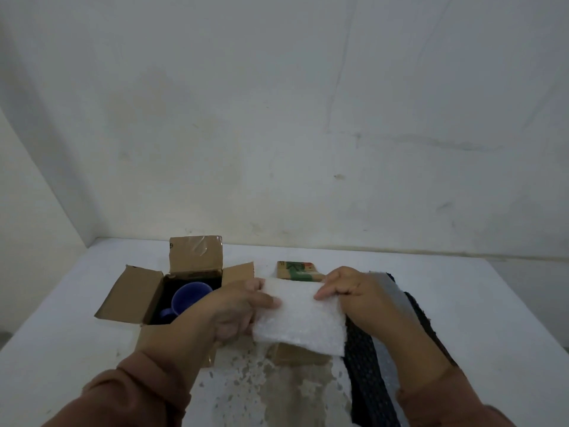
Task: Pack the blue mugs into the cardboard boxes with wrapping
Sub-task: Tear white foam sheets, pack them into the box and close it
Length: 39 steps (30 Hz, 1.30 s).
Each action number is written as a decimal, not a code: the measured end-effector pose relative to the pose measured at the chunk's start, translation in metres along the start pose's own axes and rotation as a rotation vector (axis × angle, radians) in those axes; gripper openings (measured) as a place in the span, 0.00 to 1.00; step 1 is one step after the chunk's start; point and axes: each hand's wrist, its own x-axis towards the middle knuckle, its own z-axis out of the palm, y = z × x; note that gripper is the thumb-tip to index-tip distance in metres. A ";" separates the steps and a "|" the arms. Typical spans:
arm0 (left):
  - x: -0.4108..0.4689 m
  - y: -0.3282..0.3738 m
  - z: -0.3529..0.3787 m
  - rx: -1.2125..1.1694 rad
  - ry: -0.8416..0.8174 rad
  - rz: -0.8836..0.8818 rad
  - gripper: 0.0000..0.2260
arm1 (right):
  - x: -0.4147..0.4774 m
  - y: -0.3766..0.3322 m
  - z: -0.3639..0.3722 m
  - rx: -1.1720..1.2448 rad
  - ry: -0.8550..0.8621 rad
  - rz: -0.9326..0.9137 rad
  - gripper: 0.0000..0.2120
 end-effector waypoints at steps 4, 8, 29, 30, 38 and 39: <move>0.011 0.003 -0.002 0.245 0.061 0.040 0.17 | 0.000 -0.002 -0.013 0.118 -0.225 0.138 0.20; 0.014 0.011 0.013 0.481 -0.051 0.014 0.18 | -0.001 -0.010 -0.009 0.265 -0.316 0.237 0.08; 0.063 -0.039 0.036 1.817 0.546 0.531 0.18 | 0.023 0.058 0.040 -0.870 0.073 0.184 0.19; 0.063 -0.040 0.033 1.870 0.512 0.551 0.17 | 0.024 0.058 0.038 -0.898 -0.009 0.127 0.22; 0.067 -0.033 0.032 2.010 0.238 0.256 0.37 | 0.032 0.057 0.031 -1.052 -0.508 0.176 0.42; 0.068 -0.031 0.031 2.019 0.219 0.238 0.39 | 0.035 0.057 0.031 -1.071 -0.517 0.178 0.42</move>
